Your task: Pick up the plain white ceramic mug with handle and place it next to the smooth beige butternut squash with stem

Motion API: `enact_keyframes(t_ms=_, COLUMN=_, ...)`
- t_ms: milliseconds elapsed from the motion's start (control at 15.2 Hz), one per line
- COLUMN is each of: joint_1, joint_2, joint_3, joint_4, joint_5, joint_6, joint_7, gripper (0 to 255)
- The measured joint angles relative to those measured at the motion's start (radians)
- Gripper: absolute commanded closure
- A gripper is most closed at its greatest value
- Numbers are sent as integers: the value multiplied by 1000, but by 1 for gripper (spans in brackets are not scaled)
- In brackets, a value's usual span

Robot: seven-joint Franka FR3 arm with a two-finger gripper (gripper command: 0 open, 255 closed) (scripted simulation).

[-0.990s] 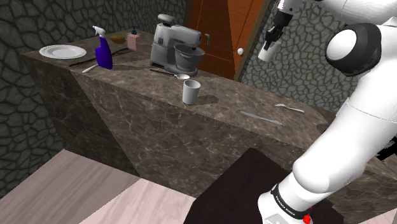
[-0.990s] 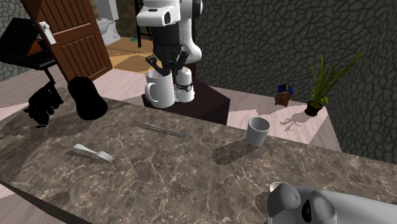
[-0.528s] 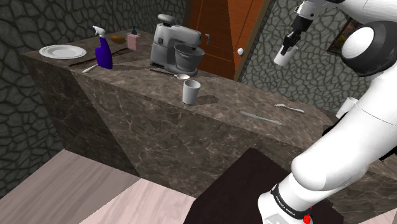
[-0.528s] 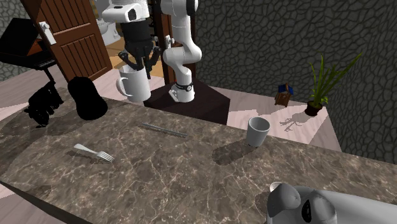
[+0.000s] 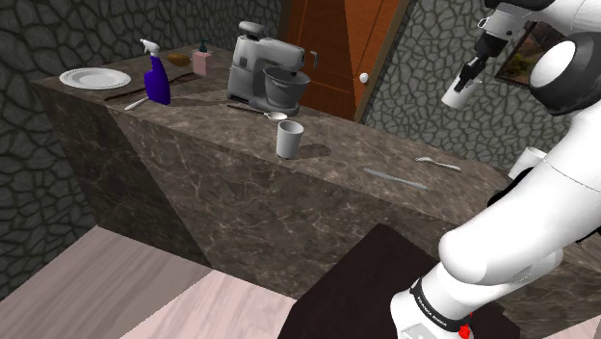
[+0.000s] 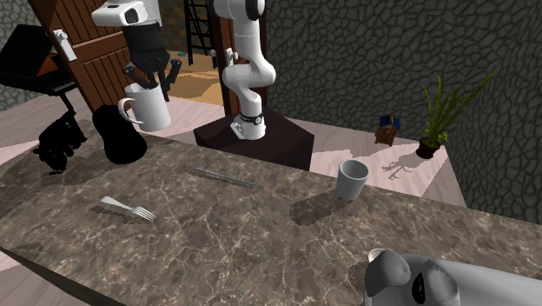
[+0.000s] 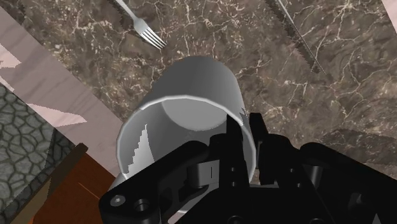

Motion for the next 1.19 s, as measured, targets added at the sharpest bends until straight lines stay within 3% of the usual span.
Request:
enact_keyframes(t_ms=462, joint_1=-99, joint_2=33, joint_3=-83, joint_4=32, joint_5=33, joint_6=-14, joint_7=-178, gripper=255)
enact_keyframes(t_ms=792, joint_1=-193, joint_2=108, joint_3=-144, joint_4=120, joint_5=89, joint_6=-52, joint_7=-319, gripper=255)
enact_keyframes(t_ms=1188, joint_1=-187, joint_2=78, joint_3=-146, joint_4=13, joint_5=71, joint_6=29, joint_7=-331, gripper=255)
